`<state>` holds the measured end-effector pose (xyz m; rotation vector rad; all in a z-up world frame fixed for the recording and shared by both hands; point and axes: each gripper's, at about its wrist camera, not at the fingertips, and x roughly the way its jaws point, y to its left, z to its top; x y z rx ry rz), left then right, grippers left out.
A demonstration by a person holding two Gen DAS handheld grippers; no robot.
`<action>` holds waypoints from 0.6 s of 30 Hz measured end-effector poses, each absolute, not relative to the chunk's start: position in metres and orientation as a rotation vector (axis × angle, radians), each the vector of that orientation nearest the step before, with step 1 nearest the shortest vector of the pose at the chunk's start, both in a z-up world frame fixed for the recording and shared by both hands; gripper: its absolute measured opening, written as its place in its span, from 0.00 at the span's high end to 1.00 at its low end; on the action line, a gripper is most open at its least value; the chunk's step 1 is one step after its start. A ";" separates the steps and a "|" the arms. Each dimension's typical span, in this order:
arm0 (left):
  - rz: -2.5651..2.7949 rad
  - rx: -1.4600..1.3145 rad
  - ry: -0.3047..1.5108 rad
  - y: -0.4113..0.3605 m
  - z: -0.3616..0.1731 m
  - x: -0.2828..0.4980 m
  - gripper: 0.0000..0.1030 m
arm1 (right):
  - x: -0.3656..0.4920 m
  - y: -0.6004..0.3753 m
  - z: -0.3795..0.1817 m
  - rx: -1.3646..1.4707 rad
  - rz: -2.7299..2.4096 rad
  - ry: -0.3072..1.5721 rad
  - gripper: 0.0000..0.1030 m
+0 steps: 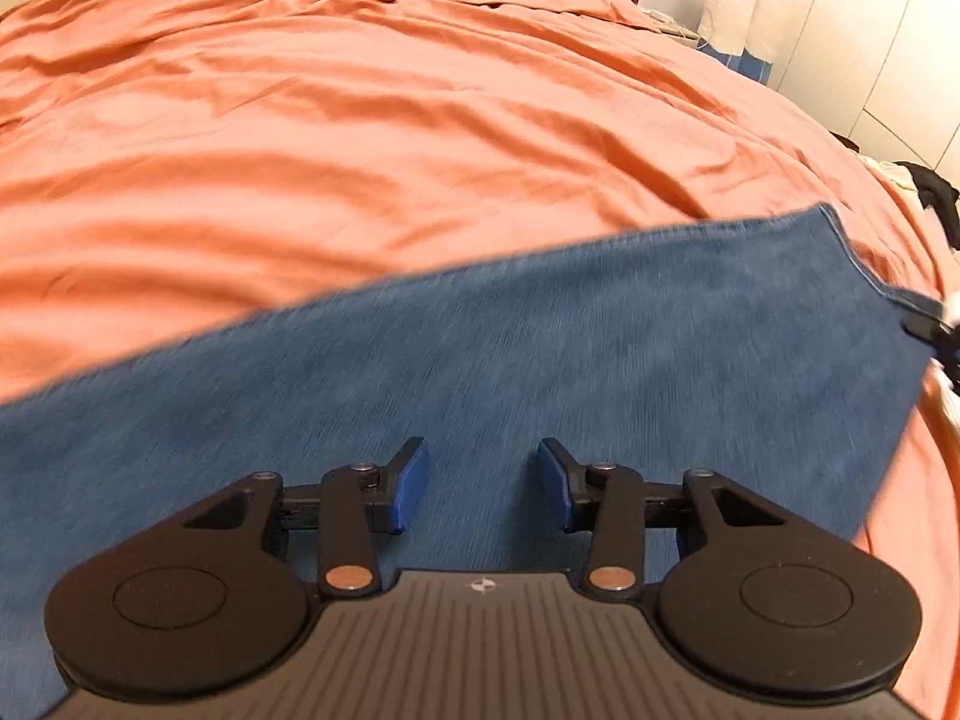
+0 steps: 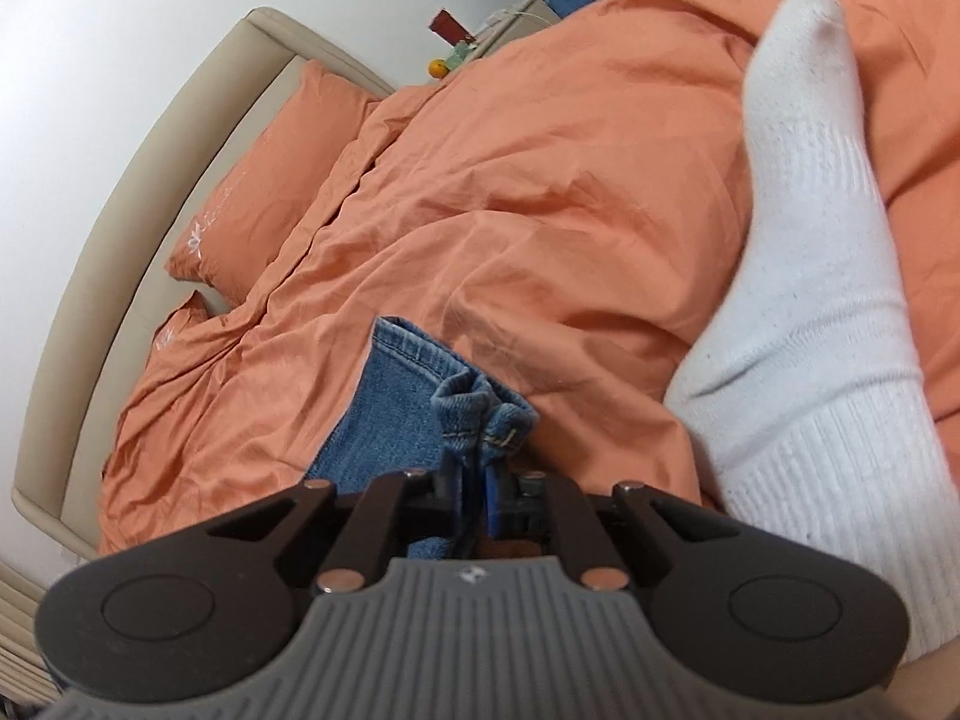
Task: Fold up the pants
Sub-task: 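Grasp the leg hems with the right tool and lift them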
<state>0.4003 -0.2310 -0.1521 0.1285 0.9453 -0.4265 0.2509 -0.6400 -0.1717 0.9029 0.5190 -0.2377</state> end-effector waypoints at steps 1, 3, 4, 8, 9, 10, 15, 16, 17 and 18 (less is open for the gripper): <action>-0.425 0.134 0.938 -0.239 -0.154 0.407 0.52 | 0.251 -0.638 -0.170 0.880 -0.235 0.515 0.98; -0.413 0.145 0.925 -0.254 -0.156 0.425 0.52 | 0.252 -0.635 -0.168 0.830 -0.234 0.513 0.98; -0.405 0.145 0.923 -0.260 -0.156 0.433 0.53 | 0.252 -0.634 -0.168 0.812 -0.232 0.509 0.98; -0.378 0.199 0.944 -0.282 -0.164 0.456 0.54 | 0.252 -0.636 -0.169 0.797 -0.219 0.505 0.98; -0.375 0.228 0.944 -0.287 -0.166 0.457 0.54 | 0.253 -0.637 -0.169 0.794 -0.217 0.505 0.98; -0.375 0.255 0.933 -0.290 -0.168 0.458 0.54 | 0.254 -0.636 -0.170 0.785 -0.217 0.506 0.98; -0.360 0.259 0.926 -0.293 -0.164 0.453 0.59 | 0.254 -0.632 -0.168 0.743 -0.215 0.501 0.98; -0.359 0.278 0.907 -0.294 -0.161 0.447 0.61 | 0.254 -0.632 -0.168 0.741 -0.216 0.499 0.98; -0.364 0.313 0.892 -0.296 -0.158 0.438 0.61 | 0.254 -0.632 -0.168 0.740 -0.216 0.498 0.98; -0.379 0.342 0.886 -0.297 -0.156 0.428 0.62 | 0.253 -0.631 -0.168 0.739 -0.217 0.497 0.98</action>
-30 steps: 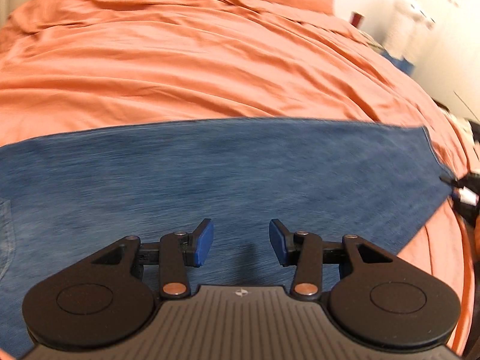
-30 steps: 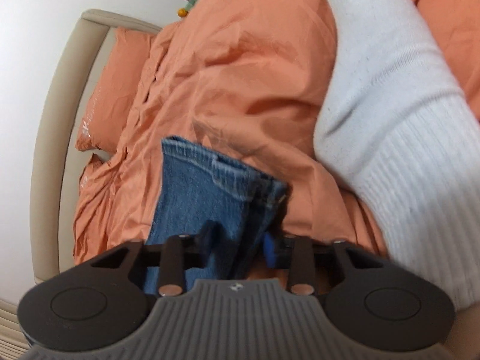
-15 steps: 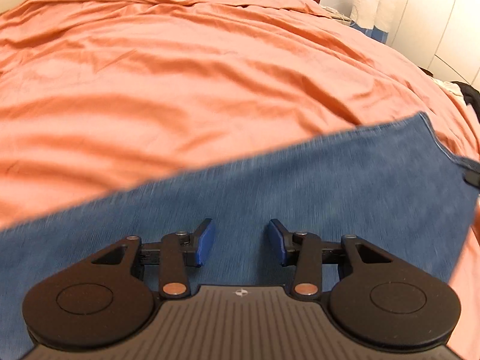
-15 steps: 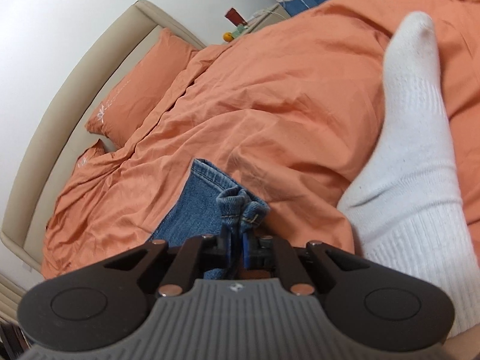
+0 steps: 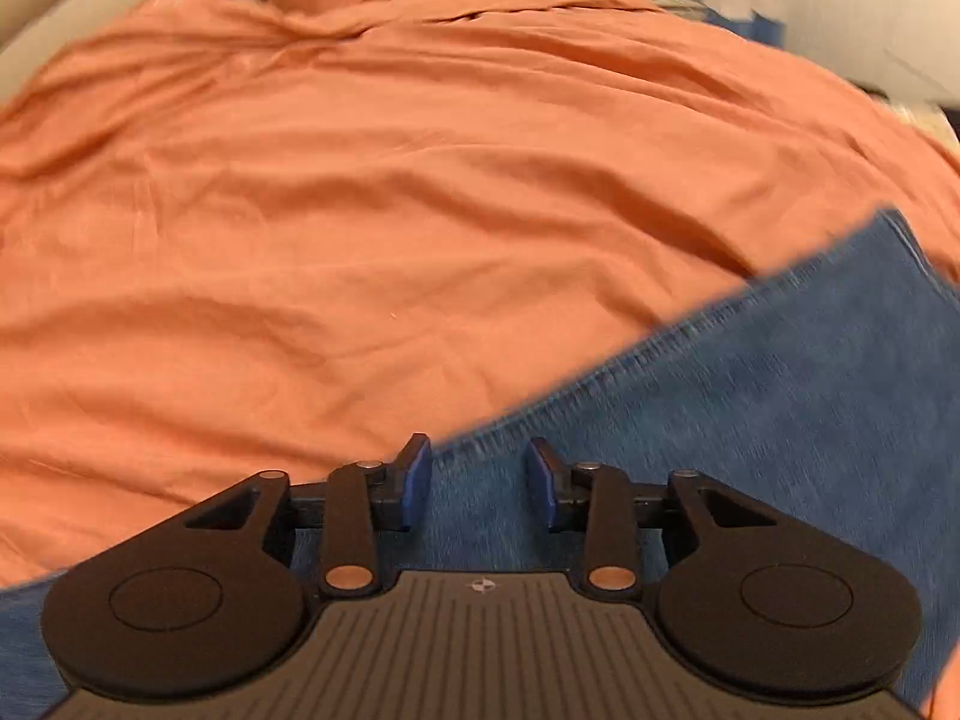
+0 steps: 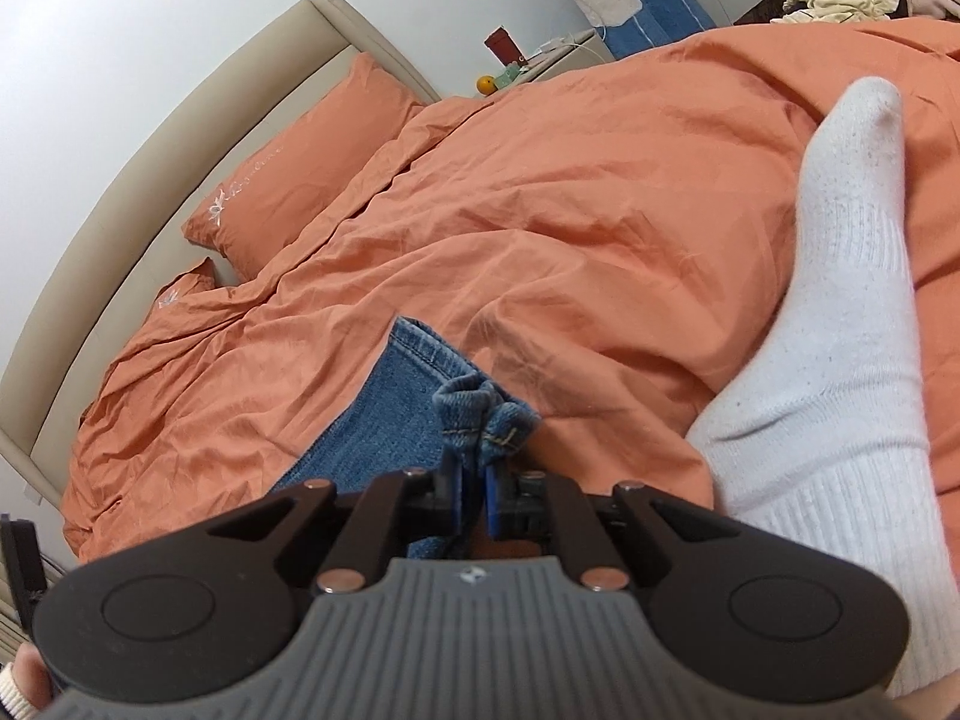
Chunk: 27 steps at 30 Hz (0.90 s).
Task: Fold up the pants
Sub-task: 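Grasp the leg hems with the right tool and lift them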
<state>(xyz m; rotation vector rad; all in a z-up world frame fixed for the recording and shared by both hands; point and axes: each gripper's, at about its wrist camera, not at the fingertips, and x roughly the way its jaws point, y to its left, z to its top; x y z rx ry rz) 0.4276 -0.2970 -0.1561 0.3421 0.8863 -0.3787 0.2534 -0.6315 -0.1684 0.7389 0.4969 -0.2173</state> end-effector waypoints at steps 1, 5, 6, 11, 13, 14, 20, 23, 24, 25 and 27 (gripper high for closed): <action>-0.402 0.359 0.890 -0.298 -0.155 0.418 0.62 | 0.253 -0.631 -0.168 0.739 -0.218 0.496 0.98; -0.472 0.388 0.928 -0.302 -0.154 0.379 0.65 | 0.254 -0.629 -0.168 0.736 -0.226 0.494 0.98; -0.484 0.383 0.938 -0.302 -0.155 0.373 0.67 | 0.253 -0.629 -0.168 0.732 -0.228 0.492 0.98; -0.520 0.340 0.986 -0.303 -0.156 0.339 0.73 | 0.251 -0.627 -0.166 0.726 -0.230 0.482 0.98; -0.527 0.309 1.008 -0.301 -0.156 0.329 0.74 | 0.251 -0.626 -0.166 0.723 -0.232 0.482 0.98; -0.529 0.294 1.019 -0.300 -0.156 0.324 0.74 | 0.251 -0.626 -0.166 0.722 -0.232 0.483 0.98; -0.588 0.230 1.063 -0.289 -0.147 0.296 0.83 | 0.251 -0.627 -0.165 0.722 -0.223 0.477 0.98; -0.622 0.194 1.052 -0.273 -0.129 0.283 0.80 | 0.252 -0.623 -0.160 0.693 -0.233 0.471 0.98; -0.624 0.185 1.037 -0.265 -0.121 0.278 0.78 | 0.253 -0.620 -0.158 0.675 -0.236 0.466 0.98; -0.620 0.182 1.016 -0.256 -0.110 0.274 0.78 | 0.253 -0.616 -0.154 0.651 -0.241 0.461 0.98; -0.600 0.175 0.970 -0.233 -0.086 0.267 0.78 | 0.252 -0.608 -0.144 0.611 -0.243 0.447 0.98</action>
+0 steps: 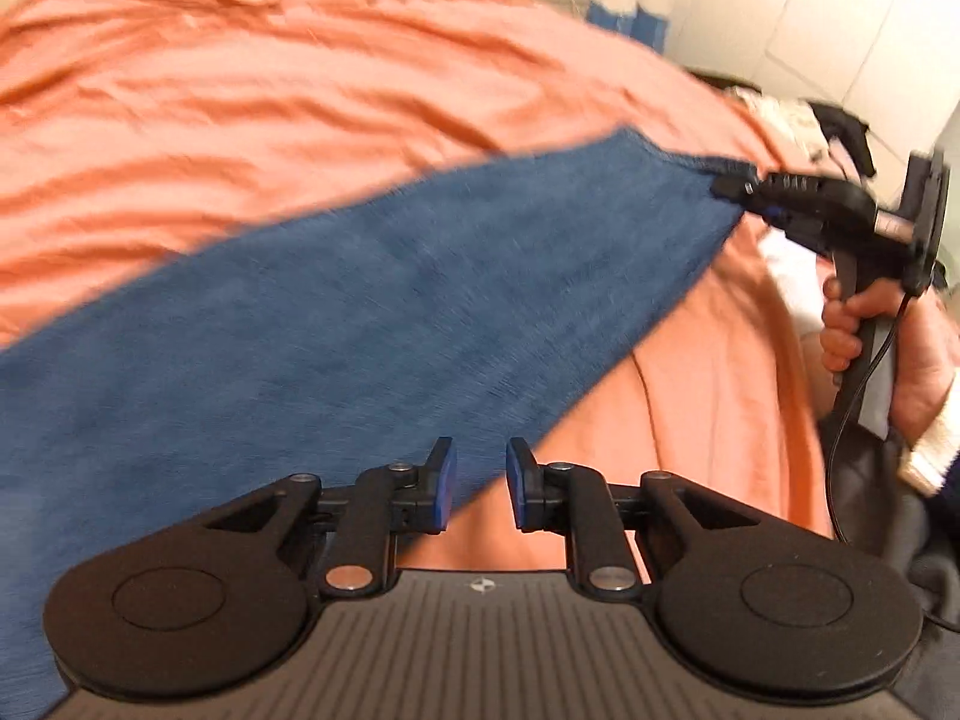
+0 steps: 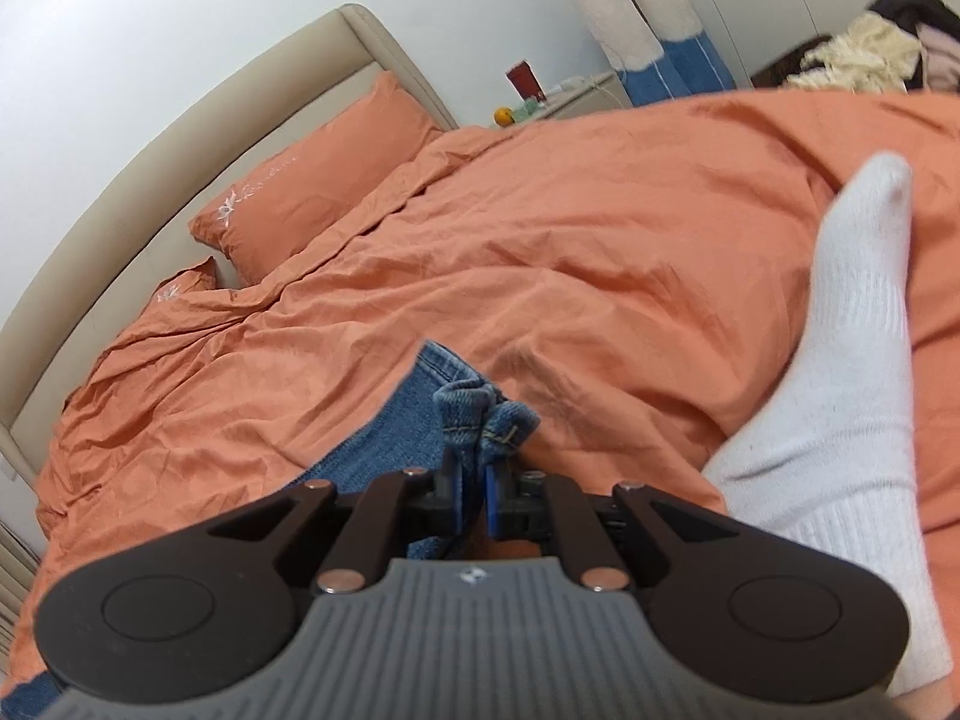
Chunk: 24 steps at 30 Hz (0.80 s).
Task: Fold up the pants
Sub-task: 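Grasp the leg hems with the right tool and lift them, then fold the hems over toward the waistband with the right tool and release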
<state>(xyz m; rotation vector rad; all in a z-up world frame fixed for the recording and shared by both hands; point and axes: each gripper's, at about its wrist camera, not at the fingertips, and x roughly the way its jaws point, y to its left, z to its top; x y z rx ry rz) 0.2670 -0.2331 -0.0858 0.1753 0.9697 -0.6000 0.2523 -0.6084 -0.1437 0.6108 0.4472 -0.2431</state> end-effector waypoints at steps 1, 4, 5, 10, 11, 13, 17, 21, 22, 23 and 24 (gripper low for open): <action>-0.589 0.172 0.946 -0.221 -0.073 0.264 0.78 | 0.251 -0.604 -0.136 0.592 -0.239 0.432 0.98; -0.540 0.193 0.860 -0.181 -0.026 0.255 0.77 | 0.246 -0.589 -0.110 0.580 -0.234 0.388 0.98; -0.521 0.209 0.826 -0.166 -0.008 0.251 0.77 | 0.245 -0.582 -0.100 0.566 -0.224 0.368 0.98; -0.391 0.220 0.681 -0.089 0.081 0.228 0.74 | 0.250 -0.525 -0.037 0.383 -0.163 0.309 0.98; -0.364 0.207 0.663 -0.074 0.097 0.224 0.74 | 0.252 -0.512 -0.024 0.352 -0.147 0.305 0.98; -0.313 0.184 0.636 -0.046 0.122 0.214 0.72 | 0.256 -0.485 -0.001 0.303 -0.107 0.294 0.98; -0.231 0.162 0.613 -0.001 0.150 0.201 0.70 | 0.263 -0.423 0.033 0.229 -0.015 0.279 0.98; -0.192 0.118 0.613 0.028 0.146 0.195 0.70 | 0.269 -0.358 0.044 0.188 0.077 0.281 0.98; -0.188 0.098 0.622 0.036 0.140 0.196 0.69 | 0.271 -0.341 0.044 0.184 0.100 0.287 0.98; -0.187 0.077 0.638 0.044 0.131 0.196 0.69 | 0.272 -0.327 0.040 0.182 0.119 0.293 0.98; -0.186 0.059 0.656 0.052 0.122 0.199 0.69 | 0.273 -0.311 0.035 0.184 0.140 0.305 0.98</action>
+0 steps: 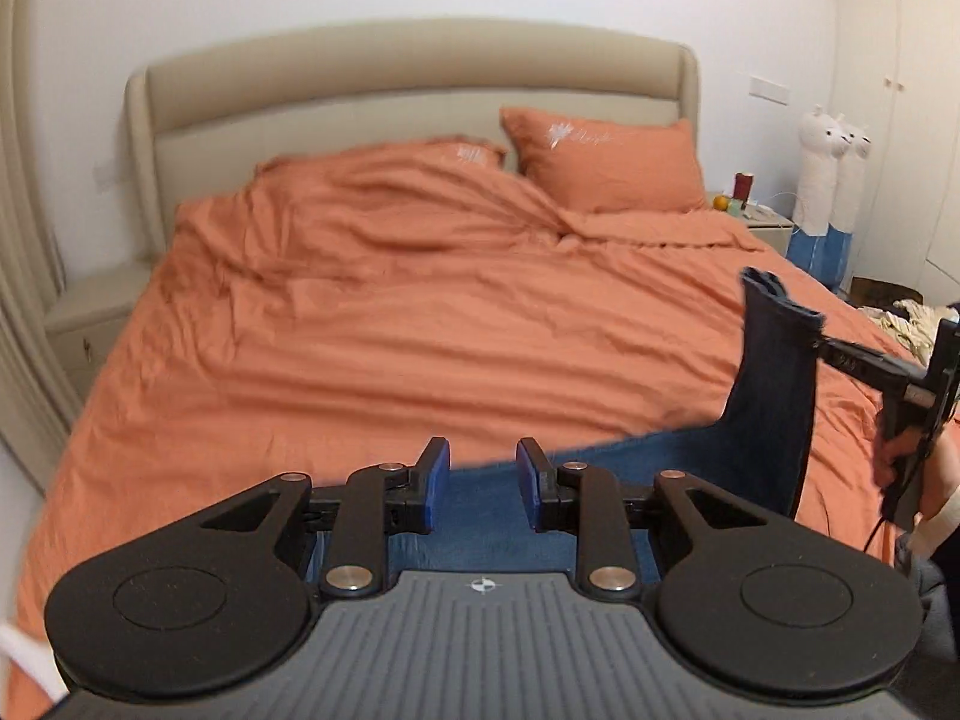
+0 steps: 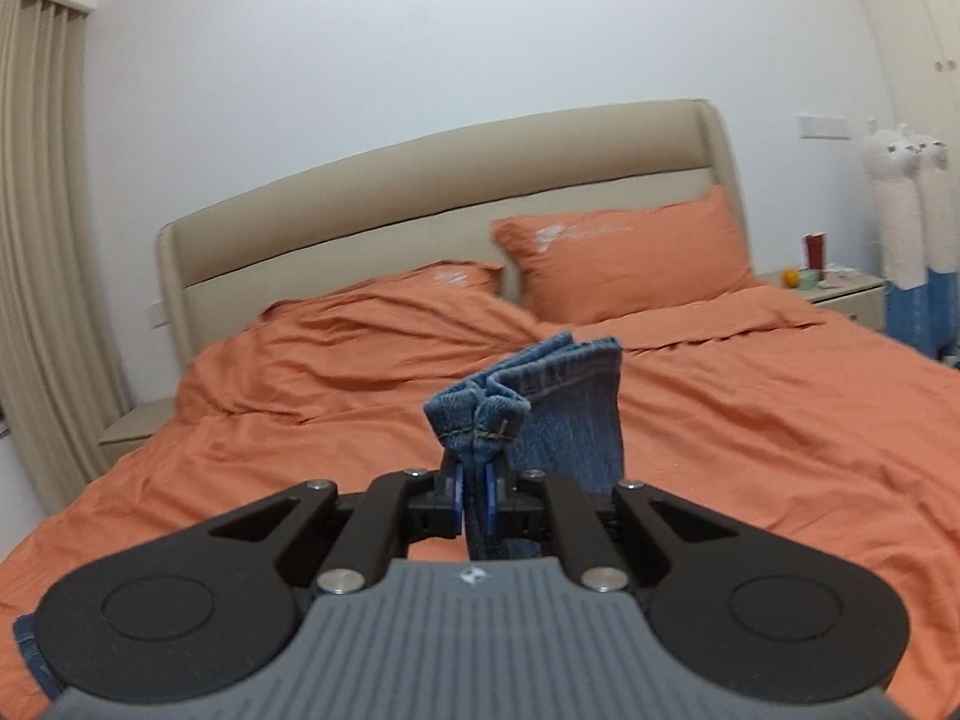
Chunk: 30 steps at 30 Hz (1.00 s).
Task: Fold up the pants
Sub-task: 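Fold the hems over toward the waistband with the right tool and release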
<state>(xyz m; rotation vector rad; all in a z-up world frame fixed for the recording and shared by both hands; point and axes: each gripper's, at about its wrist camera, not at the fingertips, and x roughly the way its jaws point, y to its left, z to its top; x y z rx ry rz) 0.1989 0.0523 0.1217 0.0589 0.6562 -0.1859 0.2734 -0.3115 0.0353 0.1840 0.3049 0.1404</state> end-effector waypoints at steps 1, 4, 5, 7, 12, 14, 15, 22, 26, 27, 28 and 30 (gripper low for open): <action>-0.185 0.039 0.674 0.058 0.110 0.202 0.69 | 0.274 -0.299 0.027 0.186 0.161 0.320 0.98; -0.196 -0.040 0.732 0.075 0.068 0.209 0.69 | 0.274 -0.258 -0.007 0.182 0.231 0.386 0.98; -0.200 -0.062 0.748 0.084 0.056 0.207 0.69 | 0.273 -0.244 -0.021 0.174 0.255 0.417 0.98; -0.213 -0.113 0.785 0.097 0.027 0.208 0.69 | 0.270 -0.218 -0.056 0.142 0.305 0.495 0.98; -0.260 -0.243 0.872 0.112 -0.034 0.210 0.69 | 0.265 -0.175 -0.135 0.009 0.370 0.675 0.97; -0.291 -0.283 0.888 0.113 -0.050 0.213 0.66 | 0.263 -0.170 -0.149 -0.026 0.378 0.718 0.95; -0.302 -0.305 0.891 0.111 -0.055 0.215 0.63 | 0.262 -0.169 -0.155 -0.038 0.381 0.735 0.92; -0.396 -0.425 0.942 0.089 -0.090 0.242 0.58 | 0.258 -0.175 -0.152 -0.023 0.489 0.846 0.69; -0.441 -0.500 0.944 0.075 -0.104 0.268 0.55 | 0.256 -0.187 -0.140 0.037 0.553 0.907 0.70; -0.446 -0.522 0.945 0.072 -0.108 0.275 0.55 | 0.256 -0.193 -0.134 0.045 0.551 0.899 0.70; -0.452 -0.545 0.946 0.069 -0.112 0.284 0.55 | 0.257 -0.200 -0.130 0.050 0.543 0.884 0.70; -0.454 -0.597 0.941 0.063 -0.120 0.301 0.55 | 0.262 -0.215 -0.121 0.056 0.514 0.851 0.68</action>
